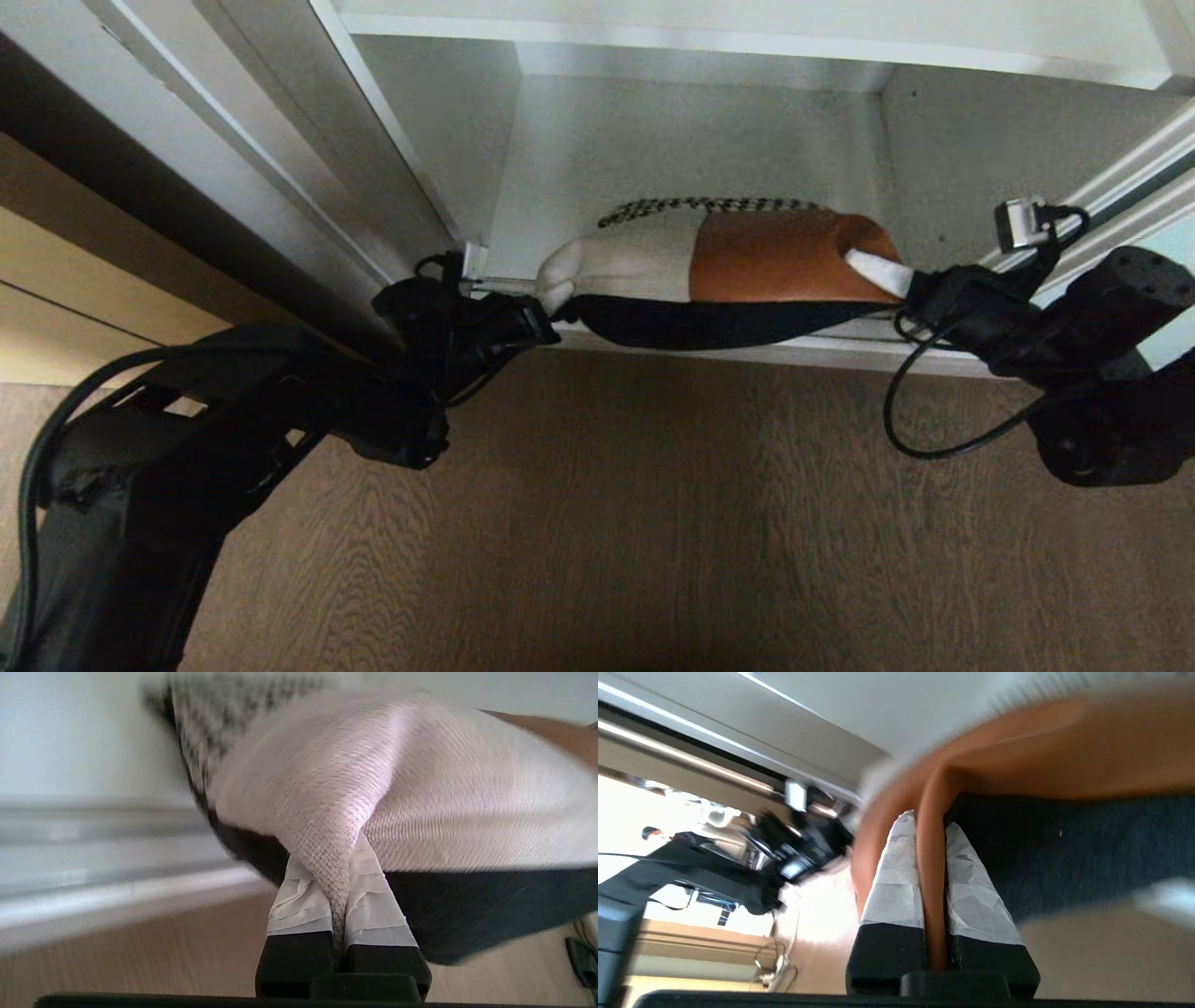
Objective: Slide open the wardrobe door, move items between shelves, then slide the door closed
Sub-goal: Place the pillow on the lower shelf
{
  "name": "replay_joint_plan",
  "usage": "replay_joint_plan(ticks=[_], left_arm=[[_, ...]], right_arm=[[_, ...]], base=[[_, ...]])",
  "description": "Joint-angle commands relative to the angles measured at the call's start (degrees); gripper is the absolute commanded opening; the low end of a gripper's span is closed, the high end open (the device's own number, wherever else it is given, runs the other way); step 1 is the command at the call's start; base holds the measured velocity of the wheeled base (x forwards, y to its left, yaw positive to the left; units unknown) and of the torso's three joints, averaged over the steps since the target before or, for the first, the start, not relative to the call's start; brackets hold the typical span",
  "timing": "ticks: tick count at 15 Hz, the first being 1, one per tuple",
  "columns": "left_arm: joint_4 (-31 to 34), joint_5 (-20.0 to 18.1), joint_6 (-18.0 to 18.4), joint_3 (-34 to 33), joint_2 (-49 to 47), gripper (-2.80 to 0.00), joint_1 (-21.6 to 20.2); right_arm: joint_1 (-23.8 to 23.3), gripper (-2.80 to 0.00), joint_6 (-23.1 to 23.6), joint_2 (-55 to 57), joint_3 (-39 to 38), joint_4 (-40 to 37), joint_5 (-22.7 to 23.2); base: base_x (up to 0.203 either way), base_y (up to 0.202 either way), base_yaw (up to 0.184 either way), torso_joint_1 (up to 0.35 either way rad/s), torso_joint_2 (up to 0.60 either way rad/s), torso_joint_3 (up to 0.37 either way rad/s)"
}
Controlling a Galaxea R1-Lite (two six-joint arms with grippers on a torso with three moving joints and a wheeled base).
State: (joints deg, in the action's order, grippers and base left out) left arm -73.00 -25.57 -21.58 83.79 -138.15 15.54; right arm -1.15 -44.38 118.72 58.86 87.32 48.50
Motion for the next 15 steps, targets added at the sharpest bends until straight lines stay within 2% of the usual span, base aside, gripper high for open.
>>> replay_joint_plan(ticks=[1, 4, 7, 9, 13, 15], left_arm=[[4.27, 0.69, -0.21, 1.97, -2.45, -2.8, -0.01], [11.57, 6.82, -0.39, 8.63, -4.47, -2.8, -0.29], [24.97, 13.43, -0.48, 13.0, -6.39, -2.8, 0.18], [32.13, 15.02, -0.48, 14.29, -5.76, -2.8, 1.09], [31.14, 15.89, -0.21, 14.84, -7.39, -2.8, 1.3], [26.2, 16.13, 0.13, 14.29, -8.83, -2.8, 1.26]], right_arm=[[-1.39, -2.8, 0.3, 11.45, 1.12, 0.34, 0.3], [-2.27, -2.8, 0.8, 21.16, 7.27, 0.34, 0.05], [-2.27, -2.8, 0.96, 23.23, 9.43, -2.16, -0.96], [-1.94, -2.8, 0.96, 23.99, 9.43, -2.37, -1.32], [-1.84, -2.8, 1.05, 24.88, 10.65, -2.24, -2.97], [-1.84, -2.8, 1.05, 24.89, 10.66, -2.16, -2.97]], base=[[0.0, 0.0, 0.0, 0.0, 0.0, 0.0], [0.0, 0.0, 0.0, 0.0, 0.0, 0.0], [0.0, 0.0, 0.0, 0.0, 0.0, 0.0], [0.0, 0.0, 0.0, 0.0, 0.0, 0.0], [0.0, 0.0, 0.0, 0.0, 0.0, 0.0], [0.0, 0.0, 0.0, 0.0, 0.0, 0.0]])
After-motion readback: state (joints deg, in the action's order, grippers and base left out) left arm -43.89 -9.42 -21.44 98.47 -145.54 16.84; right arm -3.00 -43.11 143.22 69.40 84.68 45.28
